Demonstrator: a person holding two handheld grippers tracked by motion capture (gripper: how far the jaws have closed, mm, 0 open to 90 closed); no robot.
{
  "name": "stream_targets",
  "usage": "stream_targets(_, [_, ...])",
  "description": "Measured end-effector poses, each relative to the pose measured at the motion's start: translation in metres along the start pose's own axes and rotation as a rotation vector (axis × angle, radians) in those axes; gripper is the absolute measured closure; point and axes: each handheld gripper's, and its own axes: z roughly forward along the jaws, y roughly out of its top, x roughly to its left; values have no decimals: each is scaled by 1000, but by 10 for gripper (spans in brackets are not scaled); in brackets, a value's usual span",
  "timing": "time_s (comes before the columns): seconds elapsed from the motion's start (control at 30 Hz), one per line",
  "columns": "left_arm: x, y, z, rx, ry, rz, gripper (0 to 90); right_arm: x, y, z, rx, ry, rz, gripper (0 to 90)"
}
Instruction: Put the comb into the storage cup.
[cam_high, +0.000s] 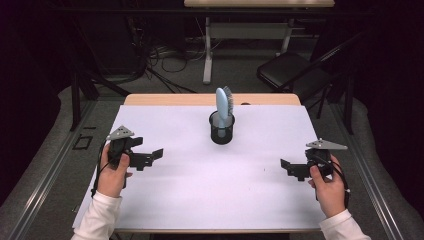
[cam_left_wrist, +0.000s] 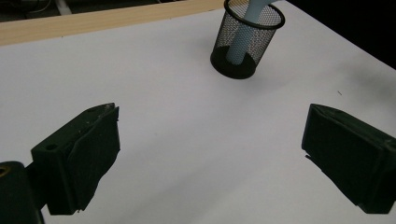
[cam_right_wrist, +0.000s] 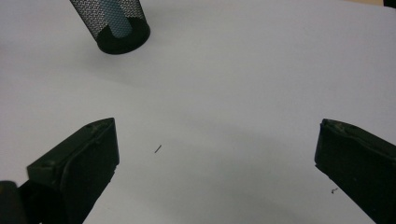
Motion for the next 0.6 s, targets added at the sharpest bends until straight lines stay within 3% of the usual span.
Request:
stream_targets(0.17, [3, -14, 2, -13, 14, -4, 45, -2, -12, -1, -6, -35, 1, 0])
stream_targets(0.37, [8, -23, 5, -30, 46, 5, 46, -7, -24, 1, -4, -30, 28, 0])
stream_targets(0.6, [9, -30, 11, -31, 51, 14, 46, -9, -32, 4, -14, -42, 32, 0])
